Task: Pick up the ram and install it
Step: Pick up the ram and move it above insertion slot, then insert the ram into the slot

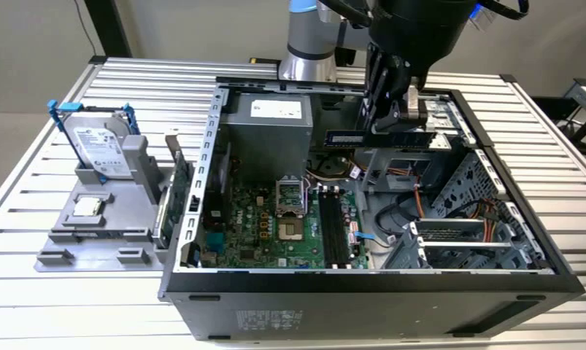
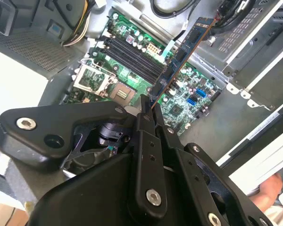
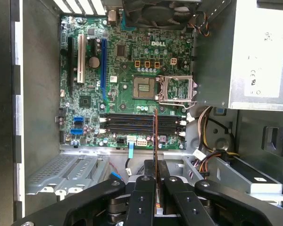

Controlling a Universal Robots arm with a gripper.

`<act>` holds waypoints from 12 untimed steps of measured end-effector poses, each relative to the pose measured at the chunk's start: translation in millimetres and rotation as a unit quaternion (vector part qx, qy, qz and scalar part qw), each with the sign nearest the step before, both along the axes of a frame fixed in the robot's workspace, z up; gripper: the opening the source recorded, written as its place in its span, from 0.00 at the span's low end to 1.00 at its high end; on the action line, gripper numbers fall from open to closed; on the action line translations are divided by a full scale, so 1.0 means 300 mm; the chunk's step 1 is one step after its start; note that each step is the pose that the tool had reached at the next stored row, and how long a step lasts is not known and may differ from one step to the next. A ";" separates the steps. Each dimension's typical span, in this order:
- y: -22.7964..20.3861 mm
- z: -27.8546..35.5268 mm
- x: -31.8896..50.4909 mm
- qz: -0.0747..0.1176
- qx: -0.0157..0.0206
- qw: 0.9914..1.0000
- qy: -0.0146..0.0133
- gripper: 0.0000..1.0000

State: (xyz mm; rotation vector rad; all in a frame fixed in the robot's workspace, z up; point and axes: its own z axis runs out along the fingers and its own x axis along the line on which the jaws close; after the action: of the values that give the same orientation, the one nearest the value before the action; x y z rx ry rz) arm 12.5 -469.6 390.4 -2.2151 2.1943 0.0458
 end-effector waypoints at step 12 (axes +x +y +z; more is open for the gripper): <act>0.000 0.000 0.000 -0.051 0.000 0.999 0.000 0.00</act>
State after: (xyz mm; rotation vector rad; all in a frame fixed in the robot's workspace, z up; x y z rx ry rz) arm 12.5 -469.6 390.4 -2.0997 2.3031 0.0439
